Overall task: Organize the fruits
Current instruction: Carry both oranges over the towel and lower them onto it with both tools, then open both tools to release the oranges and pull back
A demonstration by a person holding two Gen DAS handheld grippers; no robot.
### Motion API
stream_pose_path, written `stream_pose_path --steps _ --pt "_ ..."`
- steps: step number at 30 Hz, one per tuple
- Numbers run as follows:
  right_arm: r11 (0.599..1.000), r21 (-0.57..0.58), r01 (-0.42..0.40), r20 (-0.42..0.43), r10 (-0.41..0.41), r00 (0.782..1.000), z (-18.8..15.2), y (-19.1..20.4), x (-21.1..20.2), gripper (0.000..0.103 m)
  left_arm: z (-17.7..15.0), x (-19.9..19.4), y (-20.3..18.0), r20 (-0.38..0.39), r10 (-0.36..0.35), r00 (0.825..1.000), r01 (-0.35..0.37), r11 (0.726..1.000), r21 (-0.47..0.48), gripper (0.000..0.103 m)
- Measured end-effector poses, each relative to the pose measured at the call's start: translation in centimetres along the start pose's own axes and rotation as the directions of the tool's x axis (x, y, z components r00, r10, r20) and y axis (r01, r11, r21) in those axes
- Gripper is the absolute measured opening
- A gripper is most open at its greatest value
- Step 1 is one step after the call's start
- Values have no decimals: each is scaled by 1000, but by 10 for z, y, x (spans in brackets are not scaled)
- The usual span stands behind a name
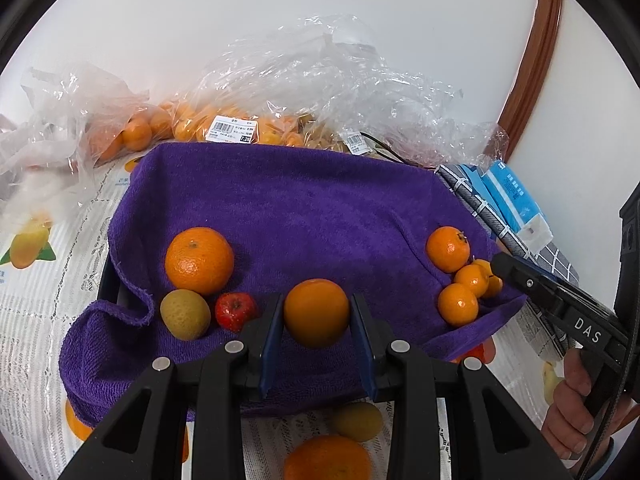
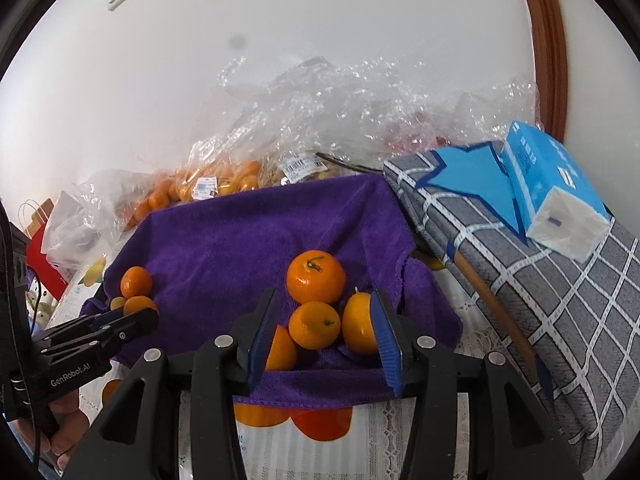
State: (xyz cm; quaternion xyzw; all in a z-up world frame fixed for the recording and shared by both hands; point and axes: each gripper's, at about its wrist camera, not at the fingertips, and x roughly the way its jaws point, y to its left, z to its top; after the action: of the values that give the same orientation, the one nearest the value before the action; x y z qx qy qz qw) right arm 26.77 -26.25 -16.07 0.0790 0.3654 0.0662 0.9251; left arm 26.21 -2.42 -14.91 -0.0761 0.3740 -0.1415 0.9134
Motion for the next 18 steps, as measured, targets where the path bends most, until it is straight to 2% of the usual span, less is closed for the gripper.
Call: stream_pose_path --steps 5,9,16,18 --pt "999 26 34 6 -35 999 -2 -3 -8 47 -1 0 -1 -2 7 1000 -7 1000 11 32" --pt "998 27 58 12 -58 998 -4 2 -24 47 -1 -4 -2 4 -8 1000 8 1000 6 41" --pt "991 -14 130 28 -130 991 -13 23 -58 51 0 -24 0 70 2 998 -2 1000 8 46" --pt "991 -16 133 29 -133 991 -16 27 -65 51 -3 -34 -1 98 25 995 -26 999 18 46"
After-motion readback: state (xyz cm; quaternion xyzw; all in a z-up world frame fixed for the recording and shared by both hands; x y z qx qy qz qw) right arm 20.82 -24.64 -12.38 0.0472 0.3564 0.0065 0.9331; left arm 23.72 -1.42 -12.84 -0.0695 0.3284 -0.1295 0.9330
